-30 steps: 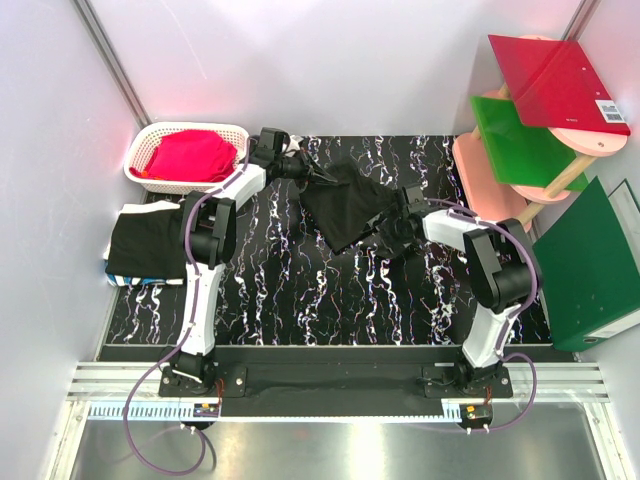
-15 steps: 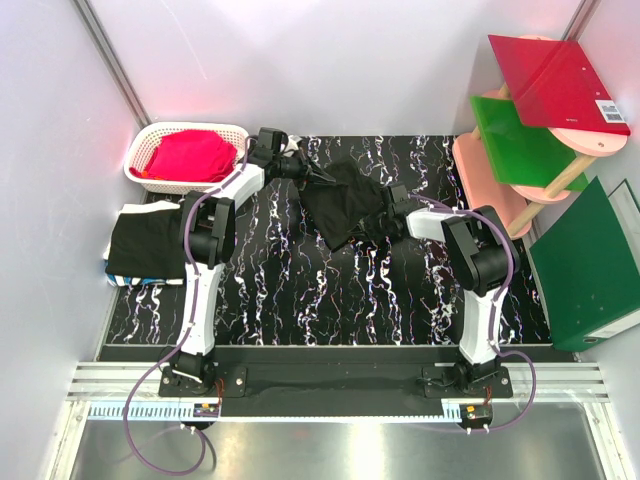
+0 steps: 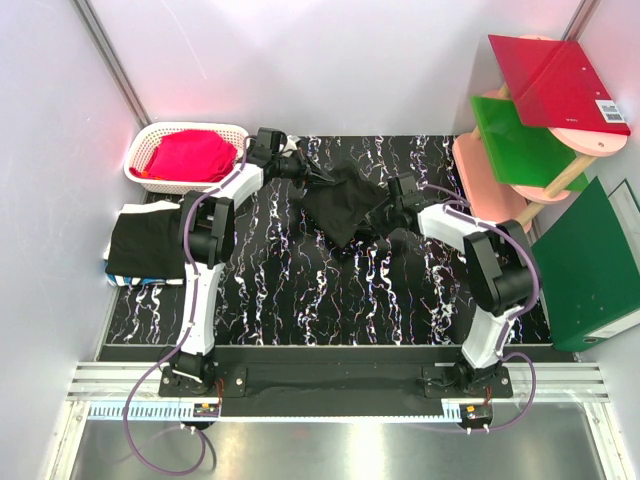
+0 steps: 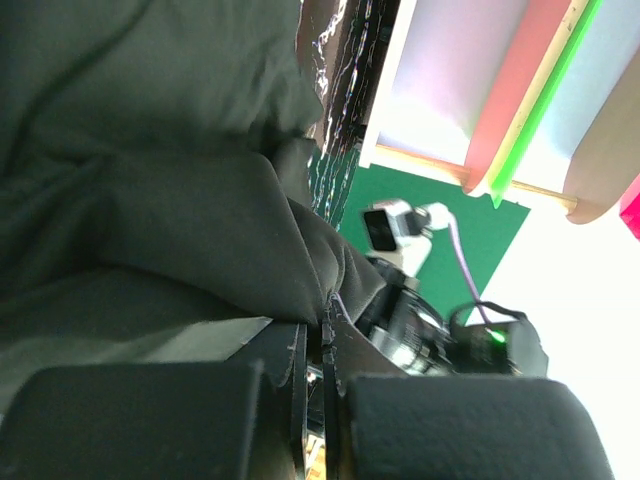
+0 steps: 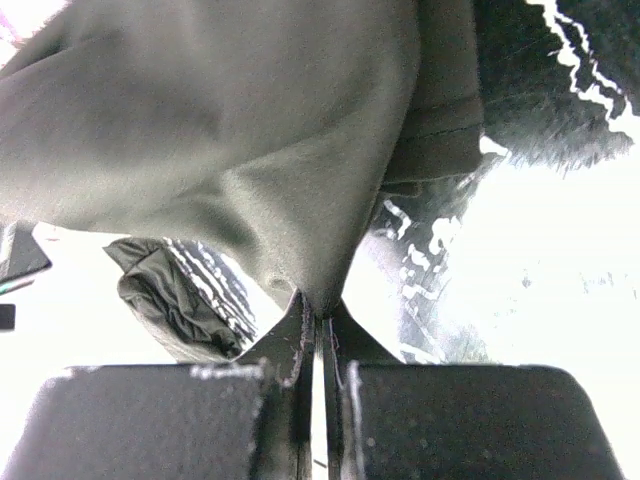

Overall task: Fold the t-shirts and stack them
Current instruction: Fold the long partially folded tshirt into a neat square

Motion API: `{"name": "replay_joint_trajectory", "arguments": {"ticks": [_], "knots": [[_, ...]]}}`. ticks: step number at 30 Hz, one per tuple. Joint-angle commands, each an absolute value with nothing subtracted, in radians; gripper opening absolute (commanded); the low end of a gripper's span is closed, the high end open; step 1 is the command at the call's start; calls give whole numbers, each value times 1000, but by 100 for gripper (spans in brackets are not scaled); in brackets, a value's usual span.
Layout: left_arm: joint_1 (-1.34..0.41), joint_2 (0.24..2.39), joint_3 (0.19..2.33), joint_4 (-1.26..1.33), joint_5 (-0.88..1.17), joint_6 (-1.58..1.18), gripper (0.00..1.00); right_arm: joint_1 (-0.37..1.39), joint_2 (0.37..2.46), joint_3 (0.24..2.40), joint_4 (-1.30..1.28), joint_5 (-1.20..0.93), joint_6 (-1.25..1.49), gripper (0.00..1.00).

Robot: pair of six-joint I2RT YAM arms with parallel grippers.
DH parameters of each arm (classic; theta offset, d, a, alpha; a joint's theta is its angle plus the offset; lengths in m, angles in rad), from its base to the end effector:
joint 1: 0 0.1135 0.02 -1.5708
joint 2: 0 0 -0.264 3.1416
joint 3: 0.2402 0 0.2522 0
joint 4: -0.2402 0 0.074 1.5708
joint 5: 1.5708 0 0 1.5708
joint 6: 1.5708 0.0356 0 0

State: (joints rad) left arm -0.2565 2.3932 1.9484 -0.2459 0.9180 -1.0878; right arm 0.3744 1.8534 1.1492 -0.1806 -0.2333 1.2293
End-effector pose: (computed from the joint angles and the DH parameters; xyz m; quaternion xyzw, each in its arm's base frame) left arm 0.5095 -0.1629 0.1810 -0.1548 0.8182 -0.5515 0.0492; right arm 0.3581 0.1495 0.1701 0.3521 0.8674 0.3163 0.1535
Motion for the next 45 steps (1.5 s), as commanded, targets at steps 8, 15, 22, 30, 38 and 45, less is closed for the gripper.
{"name": "replay_joint_trajectory", "arguments": {"ticks": [8,15,22,30,38,45], "knots": [[-236,2381,2000,-224,936,-1078,0,384,1772,1250,-331,-130,1108,1],[-232,2382,2016,-222,940,-1088,0,382,1856,1279,-382,-221,1088,53],[-230,2378,2010,-218,945,-1085,0,382,1879,1247,-387,-213,1089,65],[-229,2378,2002,-218,948,-1083,0,382,1902,1233,-387,-189,1091,63],[-229,2378,1985,-216,948,-1080,0,382,1944,1287,-359,-178,1095,52],[-229,2379,1983,-219,954,-1081,0,382,1970,1322,-344,-207,1101,49]]}}
